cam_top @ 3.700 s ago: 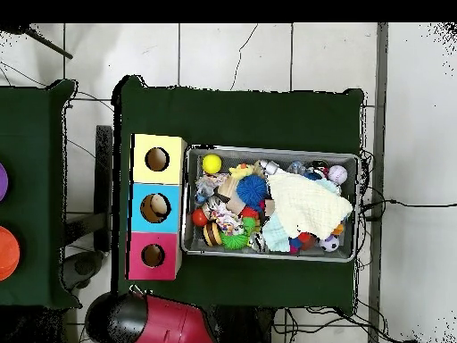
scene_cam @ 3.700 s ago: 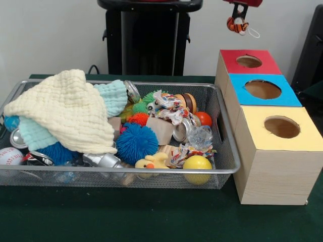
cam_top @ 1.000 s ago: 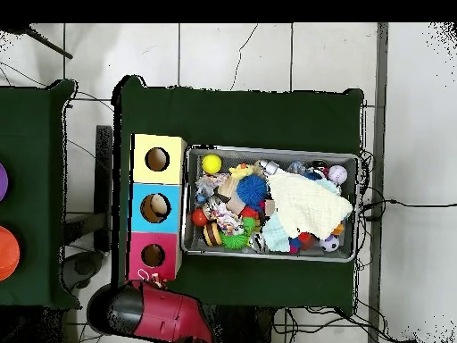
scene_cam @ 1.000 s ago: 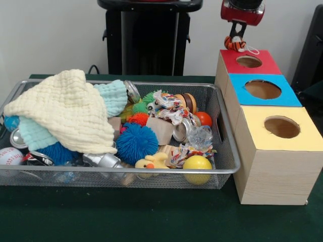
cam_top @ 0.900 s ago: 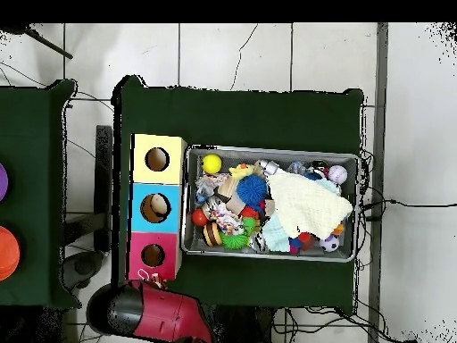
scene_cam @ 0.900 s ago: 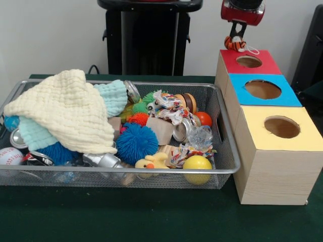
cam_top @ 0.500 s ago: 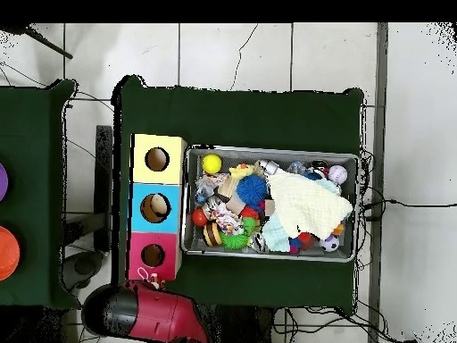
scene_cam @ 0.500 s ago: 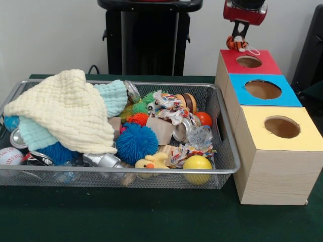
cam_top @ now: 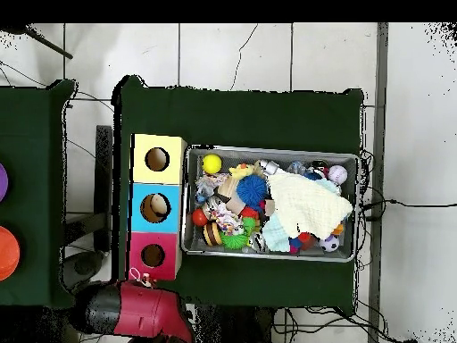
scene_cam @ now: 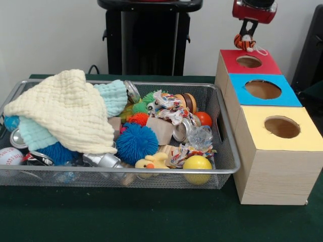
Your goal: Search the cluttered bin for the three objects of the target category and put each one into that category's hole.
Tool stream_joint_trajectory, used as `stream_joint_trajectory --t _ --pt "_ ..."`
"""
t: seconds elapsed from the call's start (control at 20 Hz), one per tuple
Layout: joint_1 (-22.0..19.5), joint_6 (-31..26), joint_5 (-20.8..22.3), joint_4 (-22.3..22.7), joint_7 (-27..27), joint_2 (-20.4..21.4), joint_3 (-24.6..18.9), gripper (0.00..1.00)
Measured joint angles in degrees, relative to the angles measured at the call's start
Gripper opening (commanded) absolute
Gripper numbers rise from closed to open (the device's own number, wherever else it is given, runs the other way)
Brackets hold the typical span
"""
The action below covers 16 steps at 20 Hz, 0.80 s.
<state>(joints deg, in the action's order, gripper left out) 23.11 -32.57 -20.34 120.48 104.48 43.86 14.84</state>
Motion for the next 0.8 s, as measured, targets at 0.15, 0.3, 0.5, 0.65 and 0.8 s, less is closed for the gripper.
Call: stream_joint_trajectory --t 0.15,0.3,0.5,0.65,0.8 --pt "0.8 -2.2 0.0 -2.0 0.2 0.0 0.5 0.00" --pt "0.8 -2.3 0.0 -3.1 0.2 0.0 0.6 0.00" --pt "0.7 -2.3 0.0 -4.8 0.2 0.0 0.7 0.00" --pt "0.3 -2.3 0.0 -5.7 0.2 0.0 0.7 0.00" --pt "-0.6 -2.3 0.0 -6.0 0.2 0.1 0.6 0.00"
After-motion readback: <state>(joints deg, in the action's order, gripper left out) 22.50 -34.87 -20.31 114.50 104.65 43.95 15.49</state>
